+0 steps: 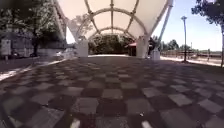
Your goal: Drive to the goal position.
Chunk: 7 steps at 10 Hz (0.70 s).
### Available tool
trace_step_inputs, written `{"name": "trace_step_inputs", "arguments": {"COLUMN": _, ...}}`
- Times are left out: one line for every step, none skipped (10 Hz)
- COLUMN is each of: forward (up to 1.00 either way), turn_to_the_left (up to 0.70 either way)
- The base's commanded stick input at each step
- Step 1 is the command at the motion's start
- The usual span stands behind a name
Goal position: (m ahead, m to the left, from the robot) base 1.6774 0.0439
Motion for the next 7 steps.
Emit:
{"name": "trace_step_inputs", "arguments": {"forward": 1.00, "turn_to_the_left": 0.02}}
{"name": "trace_step_inputs", "arguments": {"forward": 1.00, "turn_to_the_left": 0.27}}
{"name": "trace_step_inputs", "arguments": {"forward": 1.00, "turn_to_the_left": 0.27}}
{"name": "trace_step_inputs", "arguments": {"forward": 1.00, "turn_to_the_left": 0.27}}
{"name": "trace_step_inputs", "arguments": {"forward": 1.00, "turn_to_the_left": 0.27}}
{"name": "trace_step_inputs", "arguments": {"forward": 1.00, "turn_to_the_left": 0.27}}
{"name": "trace_step_inputs", "arguments": {"forward": 1.00, "turn_to_the_left": 0.27}}
